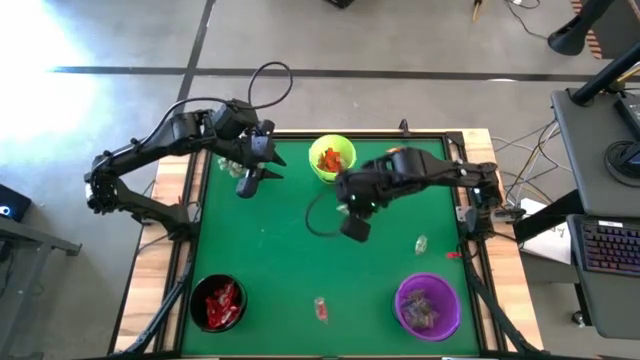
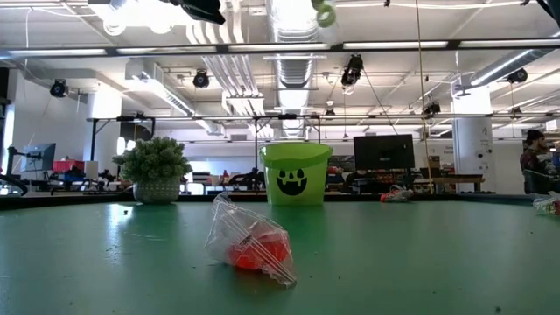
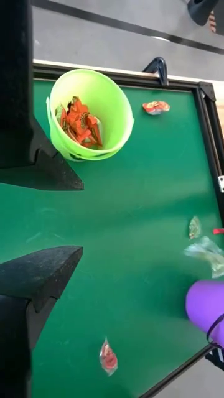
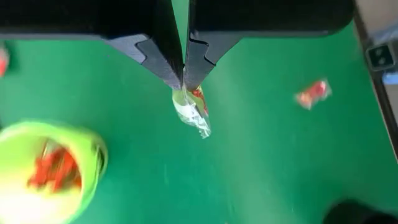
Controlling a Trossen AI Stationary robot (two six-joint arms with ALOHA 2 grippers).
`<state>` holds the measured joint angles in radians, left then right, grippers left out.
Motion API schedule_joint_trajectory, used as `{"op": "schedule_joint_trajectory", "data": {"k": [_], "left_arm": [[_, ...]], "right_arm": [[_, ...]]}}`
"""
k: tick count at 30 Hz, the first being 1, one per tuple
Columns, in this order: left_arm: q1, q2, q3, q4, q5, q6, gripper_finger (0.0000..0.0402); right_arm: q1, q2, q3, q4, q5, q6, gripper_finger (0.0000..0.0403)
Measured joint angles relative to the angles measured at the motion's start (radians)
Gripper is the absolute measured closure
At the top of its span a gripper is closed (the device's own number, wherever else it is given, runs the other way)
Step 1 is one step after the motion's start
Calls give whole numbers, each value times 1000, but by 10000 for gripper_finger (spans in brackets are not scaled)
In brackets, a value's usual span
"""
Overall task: Organize candy in baskets
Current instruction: Put the green candy into the violet bucket
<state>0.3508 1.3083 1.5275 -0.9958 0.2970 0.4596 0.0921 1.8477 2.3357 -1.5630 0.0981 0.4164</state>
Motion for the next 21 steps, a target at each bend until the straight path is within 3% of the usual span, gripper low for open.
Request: {"op": "schedule_joint_trajectory", "data": {"k": [10,21], "left_arm": [[0,0,0,-31,0,26,264],[0,0,0,-48,1,38,265]], "right_arm": [[207,-5,-23,-7,7,361,394],[511,6,-79,-7,65,971,394]]}}
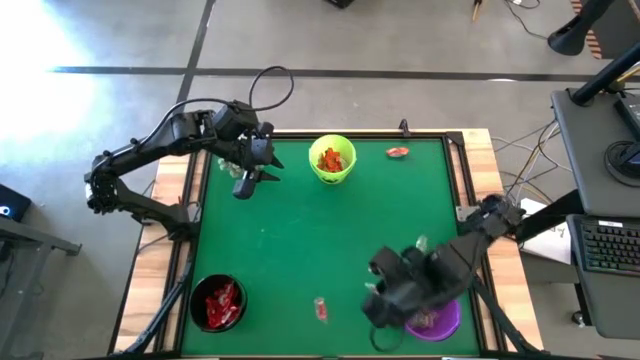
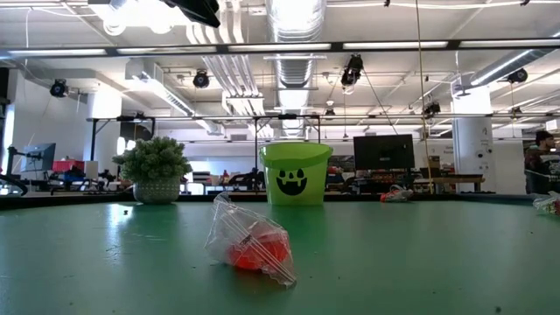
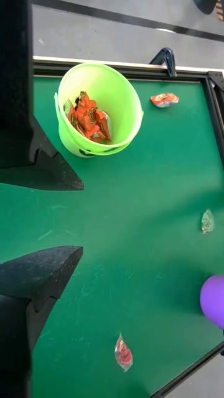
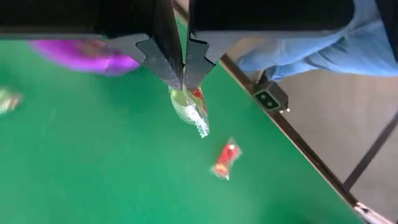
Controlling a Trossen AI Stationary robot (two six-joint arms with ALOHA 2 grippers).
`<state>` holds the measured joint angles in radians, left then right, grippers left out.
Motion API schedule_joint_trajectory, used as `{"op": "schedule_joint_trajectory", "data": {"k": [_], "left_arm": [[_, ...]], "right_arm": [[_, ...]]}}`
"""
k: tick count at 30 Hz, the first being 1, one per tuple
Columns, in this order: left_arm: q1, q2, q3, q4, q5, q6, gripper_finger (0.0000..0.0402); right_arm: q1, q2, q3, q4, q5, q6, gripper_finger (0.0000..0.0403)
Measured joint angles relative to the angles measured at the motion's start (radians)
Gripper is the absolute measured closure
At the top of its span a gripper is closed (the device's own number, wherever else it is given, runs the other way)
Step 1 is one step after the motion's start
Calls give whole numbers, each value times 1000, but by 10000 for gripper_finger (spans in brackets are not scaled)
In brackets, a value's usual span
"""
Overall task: Organize candy in baskets
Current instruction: Put the green candy into the violet bucket
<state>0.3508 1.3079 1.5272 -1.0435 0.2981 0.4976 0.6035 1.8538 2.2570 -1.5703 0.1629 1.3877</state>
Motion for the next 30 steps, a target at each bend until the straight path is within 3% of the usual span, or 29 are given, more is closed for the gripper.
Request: {"op": "schedule_joint_trajectory", "data": {"k": [9,13,21,28,30], "left_arm": [[0,0,0,0,7,0,264],[0,0,0,0,8,-5,265],[0,0,0,0,9,-14,264],[0,0,0,-2,9,-20,264],[0,0,0,-8,9,-20,264]], "right_arm": [[170,1,-134,-2,11,422,394],[212,1,-186,0,-57,539,394],[231,0,-293,-1,-170,636,394],[230,0,-410,0,-185,696,393],[227,0,-449,-1,-245,733,389]]}}
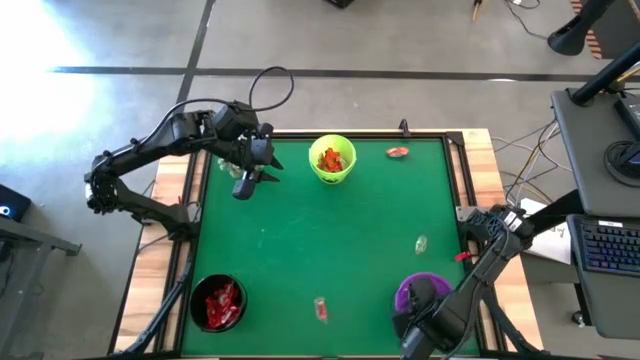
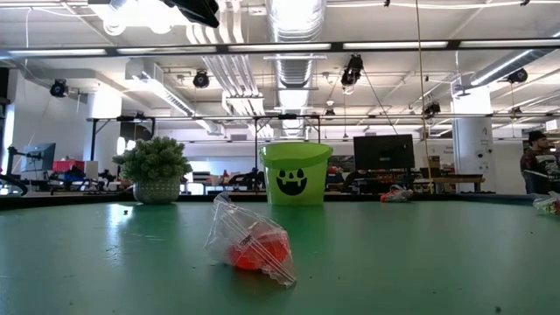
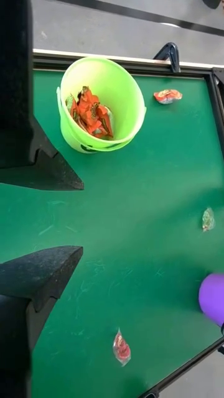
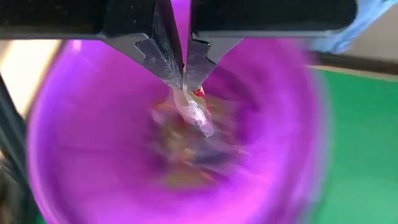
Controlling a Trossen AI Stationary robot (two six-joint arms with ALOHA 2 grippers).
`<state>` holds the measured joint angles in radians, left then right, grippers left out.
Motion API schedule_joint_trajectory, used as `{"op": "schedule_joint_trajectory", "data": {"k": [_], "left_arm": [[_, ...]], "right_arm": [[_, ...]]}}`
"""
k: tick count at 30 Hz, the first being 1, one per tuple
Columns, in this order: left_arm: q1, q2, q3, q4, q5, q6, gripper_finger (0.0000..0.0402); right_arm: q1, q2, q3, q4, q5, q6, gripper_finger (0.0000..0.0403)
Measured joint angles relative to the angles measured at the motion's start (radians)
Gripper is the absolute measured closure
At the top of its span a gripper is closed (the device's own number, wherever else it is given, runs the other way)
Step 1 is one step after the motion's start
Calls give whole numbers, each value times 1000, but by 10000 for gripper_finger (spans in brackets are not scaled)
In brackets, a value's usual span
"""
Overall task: Organize candy in baskets
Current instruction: Put the green candy into the violet bucket
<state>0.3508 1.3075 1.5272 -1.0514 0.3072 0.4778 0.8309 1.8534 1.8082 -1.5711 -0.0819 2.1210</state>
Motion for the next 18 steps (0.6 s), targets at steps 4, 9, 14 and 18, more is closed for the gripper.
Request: {"op": "schedule_joint_trajectory", "data": {"k": [4,9,14,18], "left_arm": [[0,0,0,-6,0,0,264],[0,0,0,-7,1,0,264],[0,0,0,-14,33,0,264],[0,0,0,-14,44,0,264]], "right_arm": [[-12,0,-63,-1,-142,1,370],[-20,0,-98,10,-153,-19,330],[-20,0,-107,6,-125,-27,290],[-20,0,-99,4,-68,16,269]]}}
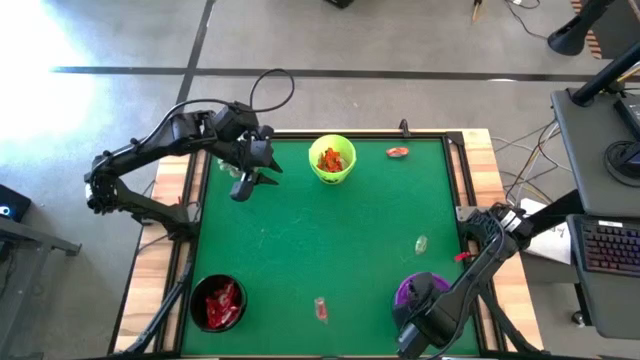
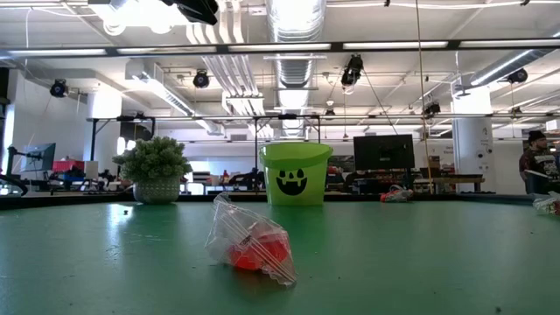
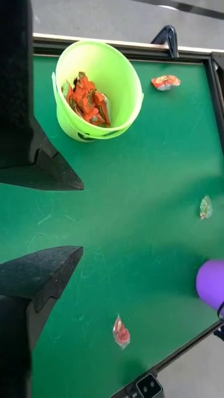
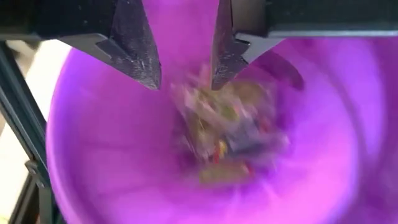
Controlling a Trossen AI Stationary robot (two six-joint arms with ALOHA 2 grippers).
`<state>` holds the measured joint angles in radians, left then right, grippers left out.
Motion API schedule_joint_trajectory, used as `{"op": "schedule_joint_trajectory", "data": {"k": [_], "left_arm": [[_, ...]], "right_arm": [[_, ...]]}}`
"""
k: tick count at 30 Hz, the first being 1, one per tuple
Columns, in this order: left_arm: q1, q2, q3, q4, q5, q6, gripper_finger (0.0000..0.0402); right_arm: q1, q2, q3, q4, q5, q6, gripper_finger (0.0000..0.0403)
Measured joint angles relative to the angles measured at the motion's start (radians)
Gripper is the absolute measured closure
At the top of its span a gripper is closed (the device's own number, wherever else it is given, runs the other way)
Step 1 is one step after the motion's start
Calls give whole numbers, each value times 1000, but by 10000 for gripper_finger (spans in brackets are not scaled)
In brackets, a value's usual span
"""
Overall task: Organize candy in baskets
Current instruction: Put the green candy into the violet bucket
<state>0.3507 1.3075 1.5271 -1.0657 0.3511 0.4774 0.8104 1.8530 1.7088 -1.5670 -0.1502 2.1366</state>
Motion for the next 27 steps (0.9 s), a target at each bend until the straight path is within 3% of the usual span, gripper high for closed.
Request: {"op": "schedule_joint_trajectory", "data": {"k": [9,14,21,27], "left_arm": [[0,0,0,-8,0,5,264],[0,0,0,-12,0,14,264],[0,0,0,-15,0,30,264],[0,0,0,-15,-1,29,264]], "right_arm": [[0,0,-38,1,128,66,266],[-13,-5,33,3,152,166,266],[-13,-35,196,-3,326,131,266],[-52,-67,229,-3,523,79,266]]}}
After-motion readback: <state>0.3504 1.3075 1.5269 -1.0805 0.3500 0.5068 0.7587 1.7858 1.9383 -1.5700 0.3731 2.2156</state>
